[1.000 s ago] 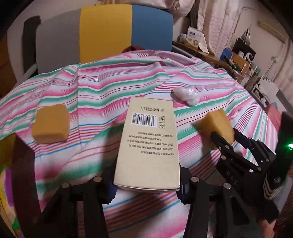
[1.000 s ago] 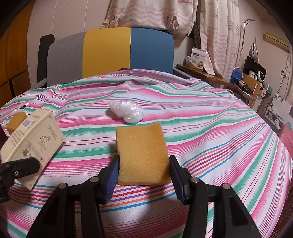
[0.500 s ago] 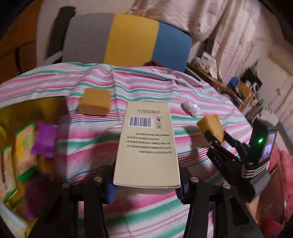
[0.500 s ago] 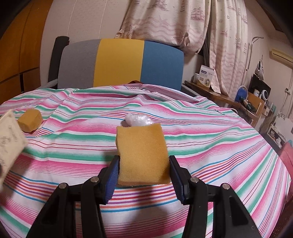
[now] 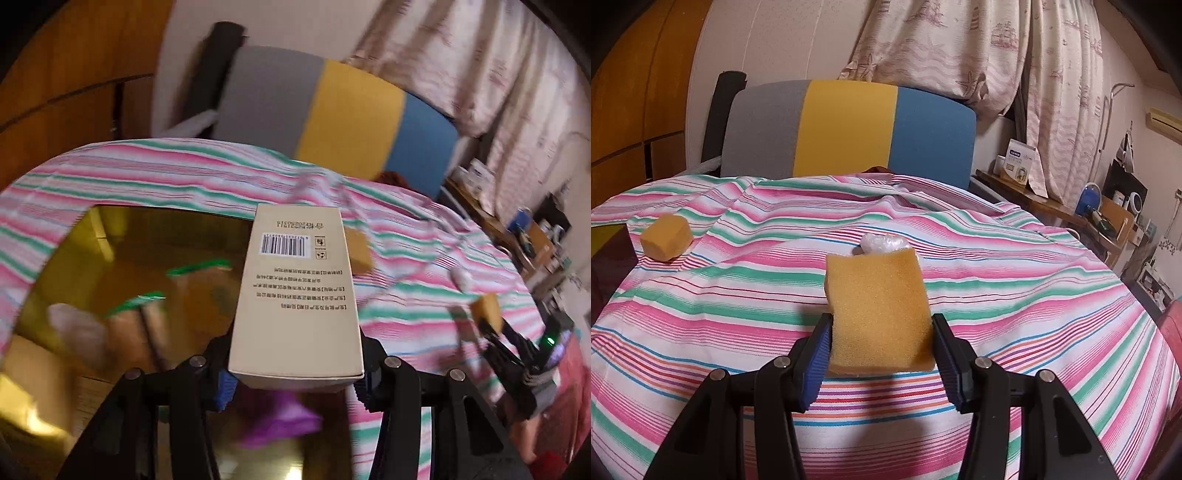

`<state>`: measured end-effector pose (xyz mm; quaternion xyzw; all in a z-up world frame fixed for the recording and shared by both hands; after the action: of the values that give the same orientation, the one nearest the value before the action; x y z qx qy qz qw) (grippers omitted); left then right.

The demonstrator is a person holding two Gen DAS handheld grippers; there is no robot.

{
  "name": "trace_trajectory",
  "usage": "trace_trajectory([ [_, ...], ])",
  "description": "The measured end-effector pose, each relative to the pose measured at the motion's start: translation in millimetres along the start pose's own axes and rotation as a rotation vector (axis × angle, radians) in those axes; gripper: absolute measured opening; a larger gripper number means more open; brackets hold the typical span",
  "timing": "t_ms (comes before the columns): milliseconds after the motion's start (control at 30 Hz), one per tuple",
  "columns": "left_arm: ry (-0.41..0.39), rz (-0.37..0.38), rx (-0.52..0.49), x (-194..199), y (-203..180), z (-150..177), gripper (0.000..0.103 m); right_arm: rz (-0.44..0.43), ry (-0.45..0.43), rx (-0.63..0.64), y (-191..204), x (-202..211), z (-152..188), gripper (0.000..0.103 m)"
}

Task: Organize objects
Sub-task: 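Release the cream box into the tray with the left tool while the right tool carries the sponge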

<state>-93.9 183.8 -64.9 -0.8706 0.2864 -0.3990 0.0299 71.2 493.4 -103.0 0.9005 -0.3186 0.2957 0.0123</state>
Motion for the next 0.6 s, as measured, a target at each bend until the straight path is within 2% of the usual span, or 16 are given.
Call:
trace_trajectory([
  [200, 0.026, -0.109, 0.063, -2, 59, -11, 0.051, -0.071, 0.018, 0.056, 15, 1, -2, 0.053],
  [367, 0.067, -0.177, 0.106, -8, 100, -10, 0.051, -0.123, 0.039, 0.034, 21, 7, -4, 0.053],
  [600, 0.156, -0.193, 0.19, -26, 130, -9, 0.051, -0.259, 0.026, 0.002, 48, 33, -14, 0.053],
])
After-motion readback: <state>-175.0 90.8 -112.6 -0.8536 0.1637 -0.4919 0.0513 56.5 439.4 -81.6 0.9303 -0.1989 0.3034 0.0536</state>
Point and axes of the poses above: each gripper's, at about its wrist camera, not at the fingertips, and x roughly against the way its jaws point, y to its left, z to its underside, the point moved 6 cm from there along -x, roughly the way its jaws point, and after that the axes turned 1 degree about -y, right-handed, at the moved point
